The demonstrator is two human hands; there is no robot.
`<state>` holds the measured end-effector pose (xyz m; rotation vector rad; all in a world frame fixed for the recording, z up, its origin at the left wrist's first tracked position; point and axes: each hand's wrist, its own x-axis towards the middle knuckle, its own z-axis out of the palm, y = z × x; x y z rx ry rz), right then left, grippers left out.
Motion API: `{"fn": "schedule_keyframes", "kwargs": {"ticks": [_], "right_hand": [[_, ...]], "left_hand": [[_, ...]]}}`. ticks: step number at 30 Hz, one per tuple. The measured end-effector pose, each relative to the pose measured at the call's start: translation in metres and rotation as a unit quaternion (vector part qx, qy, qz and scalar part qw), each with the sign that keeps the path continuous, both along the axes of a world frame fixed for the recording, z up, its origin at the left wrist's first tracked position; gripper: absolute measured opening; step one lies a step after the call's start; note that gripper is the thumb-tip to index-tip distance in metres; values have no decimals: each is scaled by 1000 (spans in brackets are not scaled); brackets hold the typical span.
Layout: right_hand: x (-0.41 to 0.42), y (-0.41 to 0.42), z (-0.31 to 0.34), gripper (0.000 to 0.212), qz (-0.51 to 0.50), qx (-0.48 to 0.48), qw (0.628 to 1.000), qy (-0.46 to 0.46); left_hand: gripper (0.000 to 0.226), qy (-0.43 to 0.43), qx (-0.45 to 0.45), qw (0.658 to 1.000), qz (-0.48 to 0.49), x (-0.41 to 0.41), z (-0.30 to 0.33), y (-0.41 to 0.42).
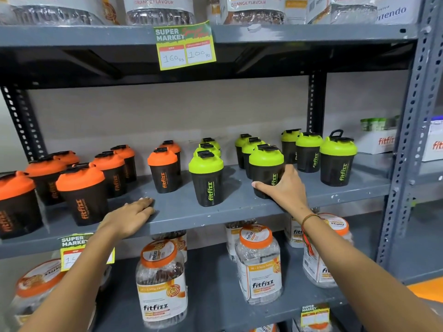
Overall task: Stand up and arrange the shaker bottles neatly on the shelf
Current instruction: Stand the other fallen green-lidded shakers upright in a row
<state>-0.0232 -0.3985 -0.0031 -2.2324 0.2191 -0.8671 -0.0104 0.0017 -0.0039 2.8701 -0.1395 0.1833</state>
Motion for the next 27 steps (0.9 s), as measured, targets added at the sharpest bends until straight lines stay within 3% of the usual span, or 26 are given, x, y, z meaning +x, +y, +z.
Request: {"fn": "schedule_keyframes", "kwargs": {"ticks": [4,8,11,13,15,17,19,23,24,27], "right_hand": [[-3,1,-1,101,1,-9,1000,11],[-9,-11,7,130,67,-18,996,54],[-19,-36,26,131,162,105,978,75],[-23,-52,43,116,221,261,939,43],[-16,-62,56,74,241,359,901,-17],[6,-67,65,29,198,385,899,-66],[34,-67,71,9,141,359,920,-66],[89,-65,67,11,45,219,975,4],[96,-63,65,14,24,176,984,29],[112,-59,67,50,-6,85,990,111]], "left_hand": [[52,-3,3,1000,-6,0,0,-3],[50,-6,14,1000,-15,1,0,-5],[50,-11,20,1000,-22,3,-2,-3],[50,-13,17,1000,-22,4,-2,-2],[50,-16,18,999,-25,4,-3,-1],[50,-21,19,999,-25,3,-3,-2],[50,-23,17,999,-26,3,-2,-3],[51,-31,11,999,-23,4,-3,-1],[51,-33,12,999,-24,5,-4,0],[53,-32,16,999,-31,7,-6,4]]}}
